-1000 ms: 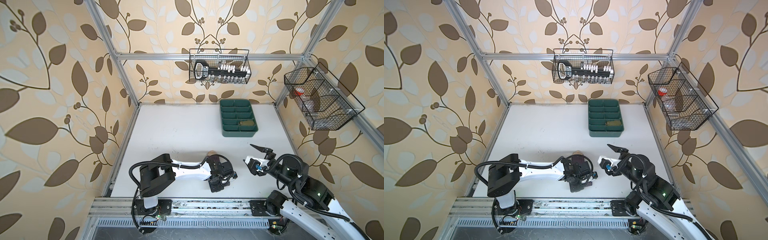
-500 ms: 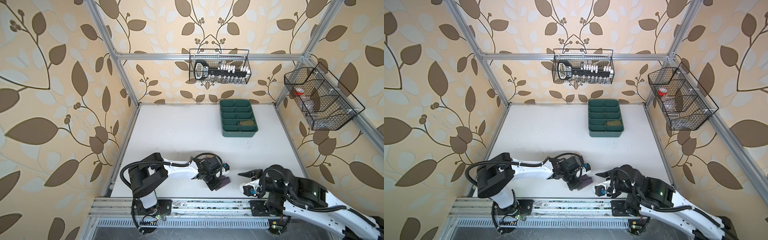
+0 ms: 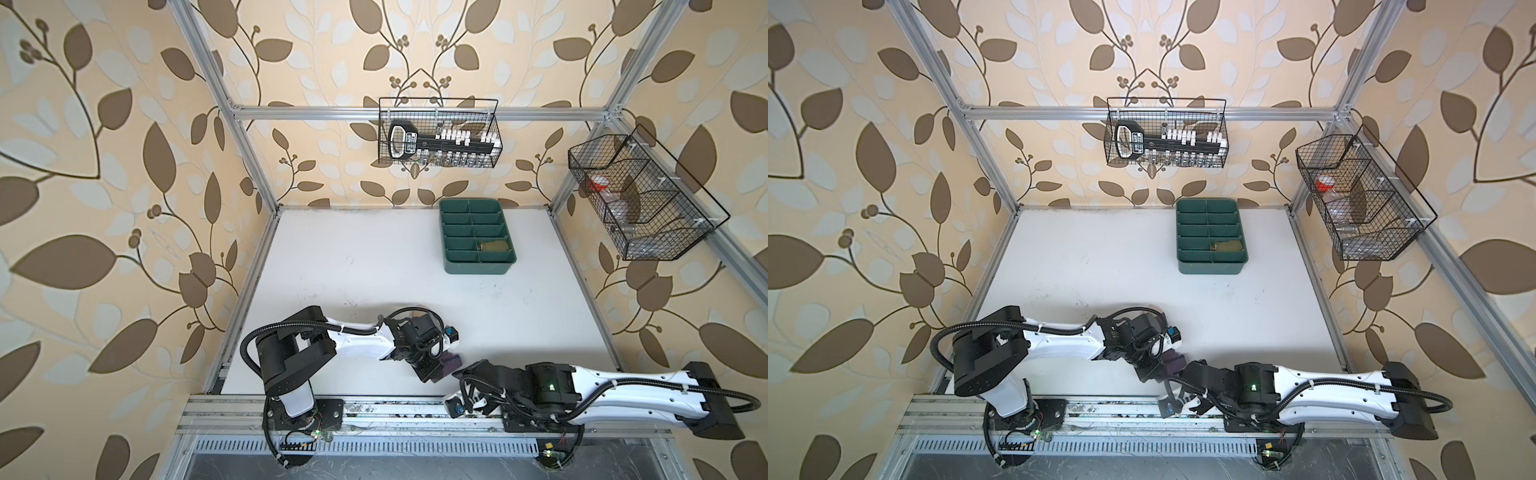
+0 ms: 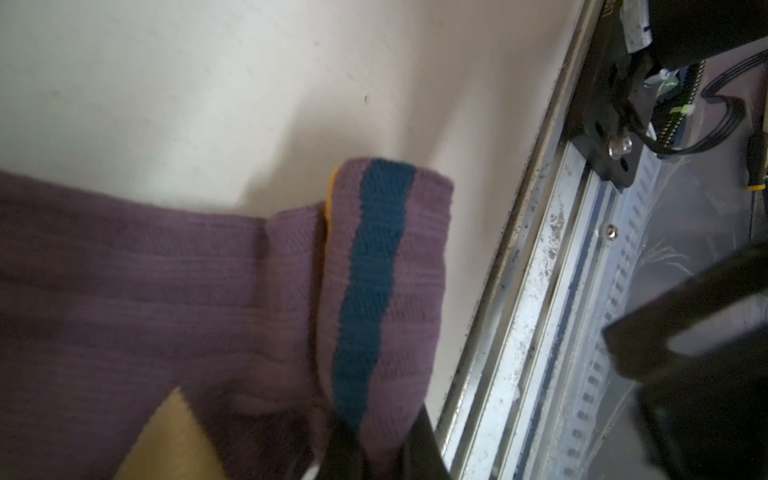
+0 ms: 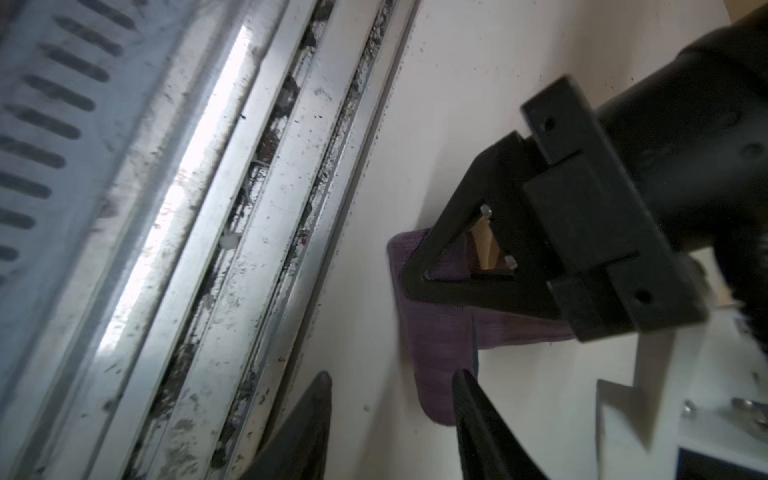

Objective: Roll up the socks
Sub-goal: 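Bring the right gripper back and pinch the roll beside the left gripper, then open and lift the left gripper off the roll while the right gripper holds it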

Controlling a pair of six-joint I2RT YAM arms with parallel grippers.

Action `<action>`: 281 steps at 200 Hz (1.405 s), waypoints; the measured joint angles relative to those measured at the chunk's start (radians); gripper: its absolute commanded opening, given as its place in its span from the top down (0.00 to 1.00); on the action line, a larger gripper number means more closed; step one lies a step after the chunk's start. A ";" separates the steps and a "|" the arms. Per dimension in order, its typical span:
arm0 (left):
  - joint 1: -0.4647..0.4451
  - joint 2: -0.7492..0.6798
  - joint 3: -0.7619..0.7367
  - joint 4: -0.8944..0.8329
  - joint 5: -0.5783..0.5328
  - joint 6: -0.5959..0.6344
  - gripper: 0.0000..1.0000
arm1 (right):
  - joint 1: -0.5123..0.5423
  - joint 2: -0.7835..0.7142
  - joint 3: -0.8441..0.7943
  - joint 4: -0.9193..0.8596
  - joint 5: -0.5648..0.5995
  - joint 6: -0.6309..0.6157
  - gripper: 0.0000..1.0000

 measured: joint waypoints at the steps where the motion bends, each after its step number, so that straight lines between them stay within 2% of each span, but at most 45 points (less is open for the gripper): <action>1: 0.000 0.000 0.000 0.000 0.000 0.000 1.00 | -0.002 0.004 0.000 0.002 0.002 0.000 0.51; 45: 0.000 -0.005 -0.016 0.026 0.005 -0.013 1.00 | -0.113 0.171 -0.005 0.127 0.020 -0.023 0.48; 71: 0.000 -0.008 -0.021 0.035 0.005 -0.016 1.00 | -0.144 0.217 -0.005 0.163 0.017 -0.045 0.51; 97: 0.000 -0.011 -0.024 0.038 0.006 -0.015 1.00 | -0.161 0.261 -0.005 0.200 -0.013 -0.070 0.64; 111: 0.005 -0.013 -0.029 0.042 0.008 -0.012 1.00 | -0.163 0.282 -0.005 0.221 -0.024 -0.085 0.78; 125: 0.007 -0.014 -0.031 0.038 0.011 -0.008 1.00 | -0.167 0.303 -0.004 0.238 -0.032 -0.098 0.88; 167: 0.013 -0.033 -0.037 0.012 0.002 -0.011 1.00 | -0.167 0.340 0.003 0.267 -0.041 -0.112 0.94; 192: 0.011 -0.066 -0.050 -0.015 -0.041 -0.006 0.58 | -0.169 0.347 0.003 0.295 -0.058 -0.107 0.96; 215: 0.007 -0.160 -0.071 -0.049 -0.132 0.005 0.38 | -0.183 0.364 0.003 0.306 -0.083 -0.078 0.96; 226: 0.007 -0.225 -0.081 -0.070 -0.194 0.018 0.20 | -0.186 0.368 0.006 0.305 -0.098 -0.075 0.97; 233: 0.007 -0.269 -0.085 -0.082 -0.235 0.027 0.02 | -0.190 0.372 0.008 0.301 -0.107 -0.072 0.97; 261: 0.004 -0.443 -0.086 -0.111 -0.367 0.065 0.01 | -0.211 0.407 0.041 0.290 -0.130 -0.038 0.98; 281: 0.000 -0.585 -0.085 -0.155 -0.530 0.116 0.01 | -0.233 0.458 0.094 0.256 -0.170 -0.010 0.98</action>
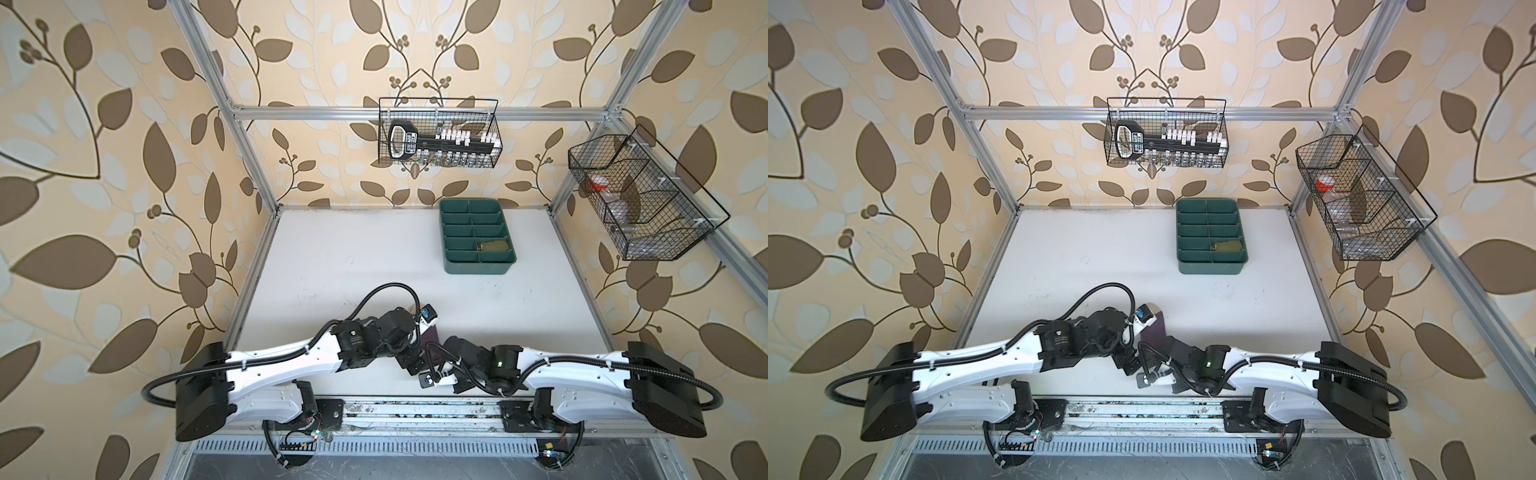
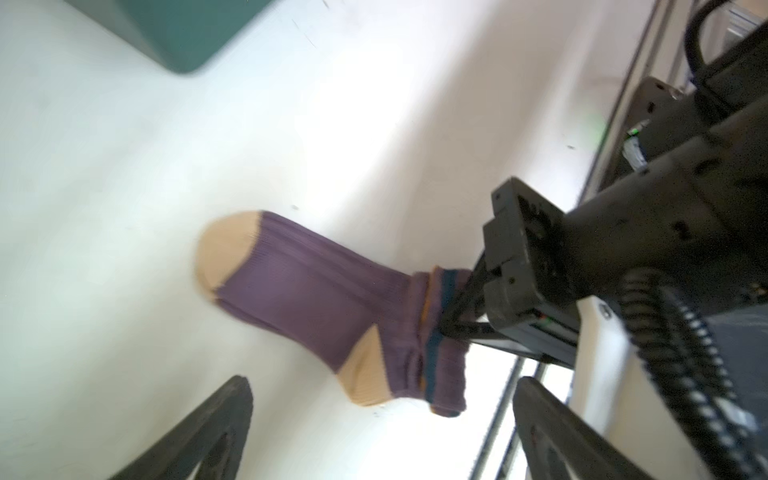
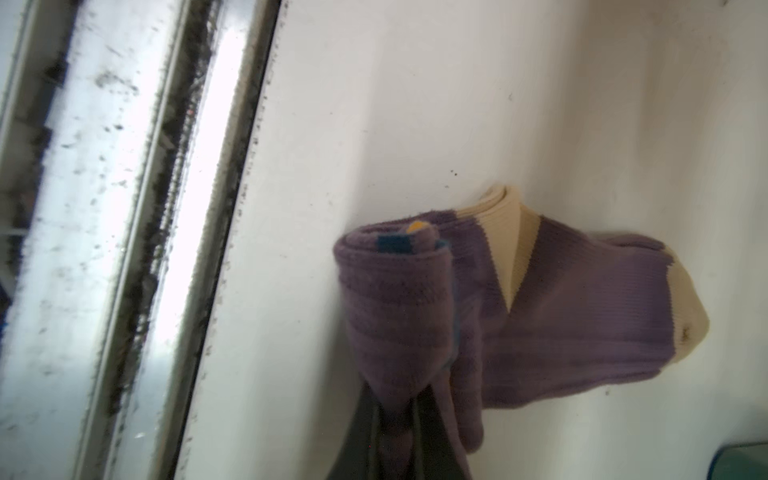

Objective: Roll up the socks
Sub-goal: 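Open and lift the left gripper off the roll while the right gripper holds it, then reach the left gripper across and grasp the roll beside the right gripper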

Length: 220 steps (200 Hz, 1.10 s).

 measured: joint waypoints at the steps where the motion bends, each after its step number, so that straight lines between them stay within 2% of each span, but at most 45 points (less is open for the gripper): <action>1: 0.000 -0.007 0.000 -0.002 -0.007 0.003 0.01 | -0.001 0.003 0.002 -0.001 -0.002 0.001 0.98; 22: 0.004 -0.200 0.002 -0.026 -0.221 0.130 0.01 | -0.031 0.079 0.087 -0.060 -0.076 0.030 0.97; 40: 0.019 -0.352 0.027 -0.039 -0.311 0.294 0.01 | -0.063 0.160 0.176 -0.137 -0.154 0.060 0.98; 59: 0.019 -0.440 0.116 -0.081 -0.324 0.470 0.01 | -0.093 0.269 0.294 -0.230 -0.232 0.090 0.98; 89: 0.019 -0.444 0.249 -0.198 -0.270 0.689 0.01 | -0.128 0.446 0.488 -0.375 -0.337 0.155 0.98; 110: 0.019 -0.403 0.259 -0.291 -0.239 0.819 0.01 | -0.156 0.532 0.584 -0.448 -0.394 0.191 0.97; 132: 0.014 -0.332 0.219 -0.352 -0.224 0.922 0.01 | -0.187 0.563 0.615 -0.476 -0.442 0.212 0.98; 153: -0.033 -0.273 0.135 -0.351 -0.238 0.956 0.01 | -0.212 0.576 0.622 -0.480 -0.481 0.219 0.98; 180: -0.194 -0.193 0.029 -0.306 -0.318 0.940 0.01 | -0.243 0.598 0.644 -0.486 -0.513 0.219 0.98; 197: -0.282 -0.111 -0.007 -0.271 -0.362 0.880 0.01 | -0.262 0.609 0.653 -0.484 -0.529 0.219 0.97; 220: -0.328 -0.016 -0.018 -0.248 -0.398 0.775 0.01 | -0.283 0.618 0.655 -0.483 -0.558 0.217 0.97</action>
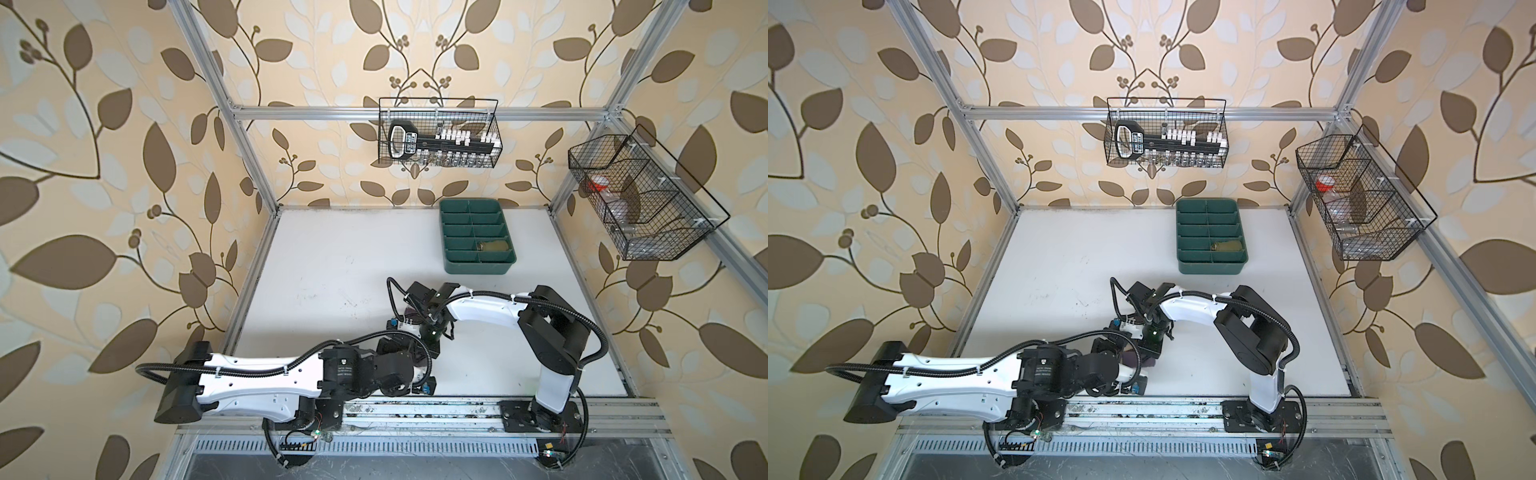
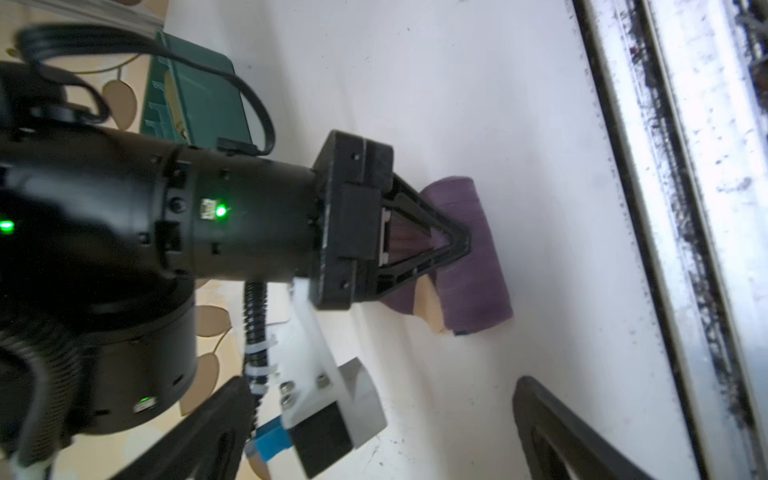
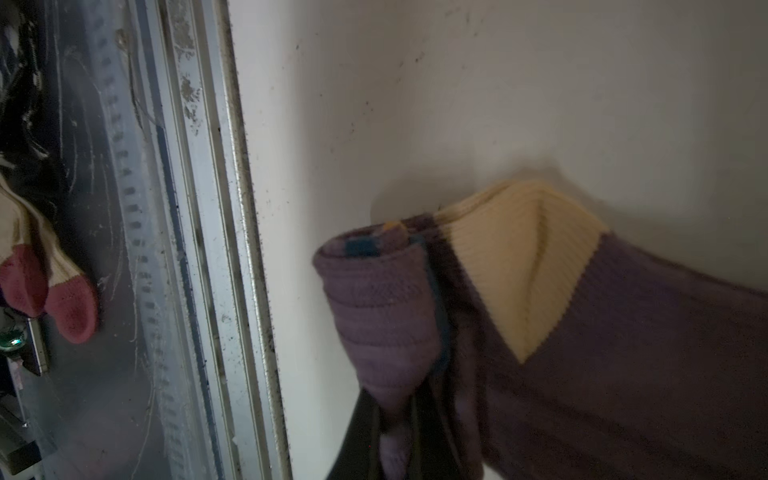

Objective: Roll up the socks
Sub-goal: 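Reach the left gripper across and grasp the roll beside the right gripper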

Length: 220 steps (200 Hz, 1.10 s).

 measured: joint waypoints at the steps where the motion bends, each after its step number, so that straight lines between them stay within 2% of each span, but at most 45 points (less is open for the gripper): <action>1: -0.002 0.004 0.000 0.001 -0.003 -0.005 0.01 | -0.001 0.001 0.000 0.000 -0.002 0.000 0.97; 38: -0.043 0.114 -0.021 0.039 -0.056 -0.151 0.06 | -0.028 0.020 0.004 -0.007 -0.052 -0.011 0.97; 71: -0.053 0.235 -0.028 0.072 -0.067 -0.251 0.20 | -0.046 0.026 0.004 -0.006 -0.076 -0.017 0.97; 117: -0.037 0.381 -0.070 0.161 -0.078 -0.285 0.32 | -0.058 0.029 0.004 -0.003 -0.088 -0.029 0.97; 136: -0.009 0.399 -0.066 0.201 -0.090 -0.297 0.34 | -0.059 0.029 0.004 -0.003 -0.089 -0.036 0.97; 153: 0.019 0.406 -0.065 0.222 -0.085 -0.305 0.39 | -0.060 0.031 0.004 -0.004 -0.093 -0.043 0.97; 220: 0.047 0.475 -0.041 0.238 -0.066 -0.303 0.88 | -0.064 0.033 0.004 -0.008 -0.100 -0.062 0.94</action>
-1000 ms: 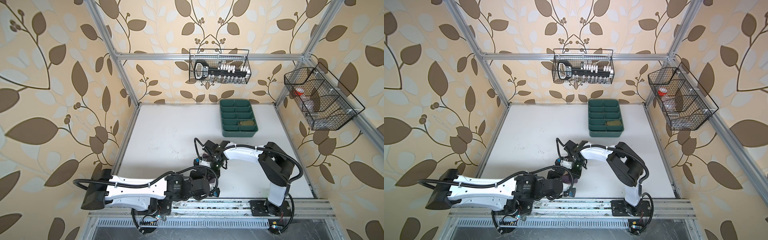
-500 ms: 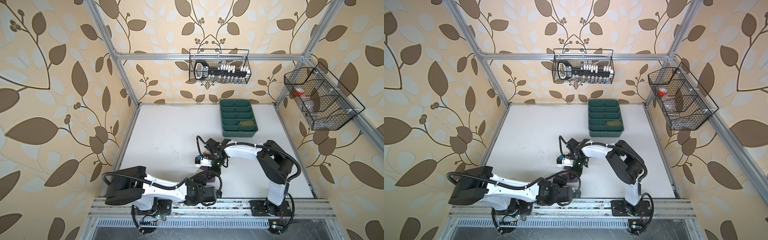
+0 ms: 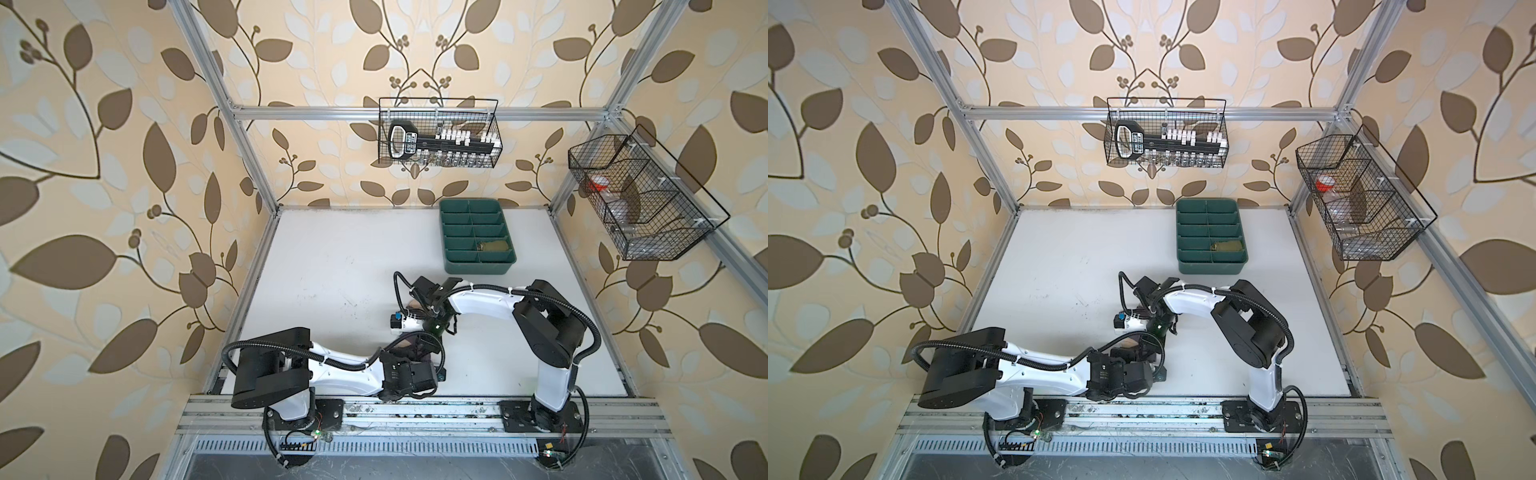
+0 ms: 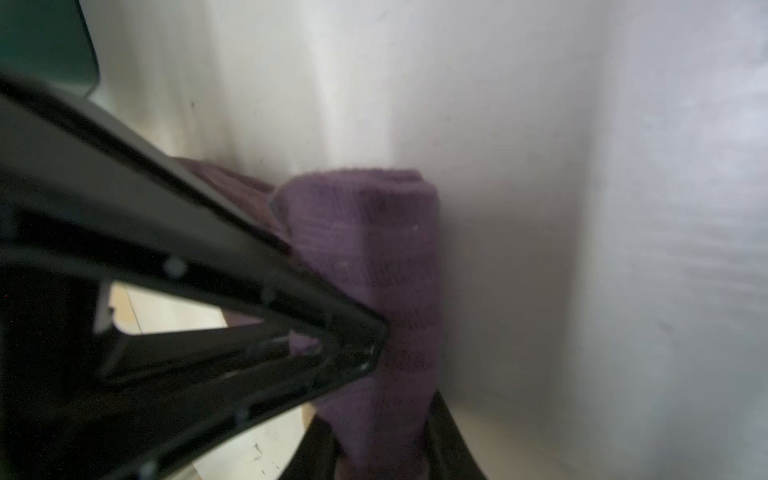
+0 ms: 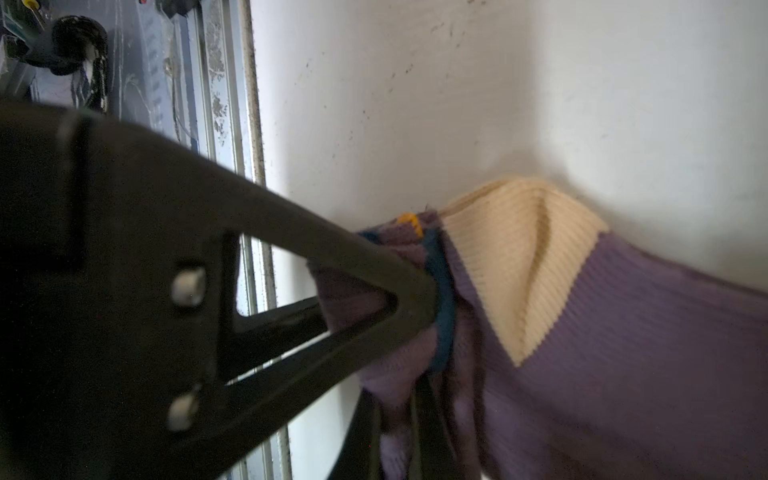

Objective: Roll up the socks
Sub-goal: 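Reach the left gripper across and grasp the roll beside the right gripper, then open and withdraw the right gripper while the left gripper holds the roll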

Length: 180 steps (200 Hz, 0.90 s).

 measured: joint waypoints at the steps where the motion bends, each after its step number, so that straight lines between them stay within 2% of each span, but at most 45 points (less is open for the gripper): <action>1: 0.000 0.000 0.001 -0.002 -0.001 0.008 0.89 | 0.000 0.000 0.000 0.000 0.000 0.000 0.93; 7: 0.000 0.003 0.006 -0.007 -0.001 0.005 0.91 | -0.001 0.000 0.000 -0.002 0.000 0.000 0.88; 23: 0.001 0.011 0.022 -0.024 0.006 0.004 0.97 | -0.002 0.000 0.000 0.000 0.005 -0.004 0.67; 26: 0.001 0.012 0.025 -0.029 0.010 0.007 0.97 | -0.002 -0.001 -0.001 0.000 0.008 0.004 0.61; 27: 0.001 0.013 0.026 -0.031 0.011 0.007 0.98 | -0.002 -0.002 -0.001 0.002 0.009 -0.002 0.55; 28: 0.001 0.013 0.027 -0.032 0.011 0.006 0.98 | -0.002 -0.002 -0.001 0.003 0.010 -0.004 0.55; 35: 0.004 0.014 0.034 -0.042 0.022 0.006 0.98 | -0.002 -0.008 -0.006 0.013 0.023 -0.003 0.39; 49: 0.016 0.014 0.049 -0.053 0.058 0.005 0.99 | 0.000 -0.045 -0.037 0.043 0.048 -0.007 0.28; 51: 0.017 0.014 0.050 -0.056 0.064 0.005 0.99 | 0.000 -0.056 -0.044 0.047 0.056 -0.002 0.22; 52: 0.018 0.014 0.051 -0.058 0.065 0.005 0.99 | 0.000 -0.059 -0.047 0.049 0.060 -0.002 0.22; 55: 0.022 0.014 0.053 -0.060 0.073 0.005 0.99 | 0.000 -0.076 -0.060 0.061 0.068 -0.012 0.07; 59: 0.027 0.014 0.057 -0.062 0.085 0.005 1.00 | -0.001 -0.101 -0.076 0.073 0.089 -0.003 0.00; 95: 0.060 0.009 0.085 -0.082 0.188 0.008 1.00 | -0.066 -0.380 -0.205 0.212 0.243 0.019 0.00; 137: 0.088 0.006 0.108 -0.106 0.277 0.019 1.00 | -0.240 -0.818 -0.323 0.435 0.465 0.148 0.00; 159: 0.132 0.011 0.150 -0.153 0.401 0.044 0.99 | -0.285 -1.086 -0.417 0.569 0.596 0.200 0.00; 180: 0.201 0.053 0.224 -0.222 0.534 0.054 0.98 | -0.288 -1.305 -0.504 0.628 0.633 0.180 0.00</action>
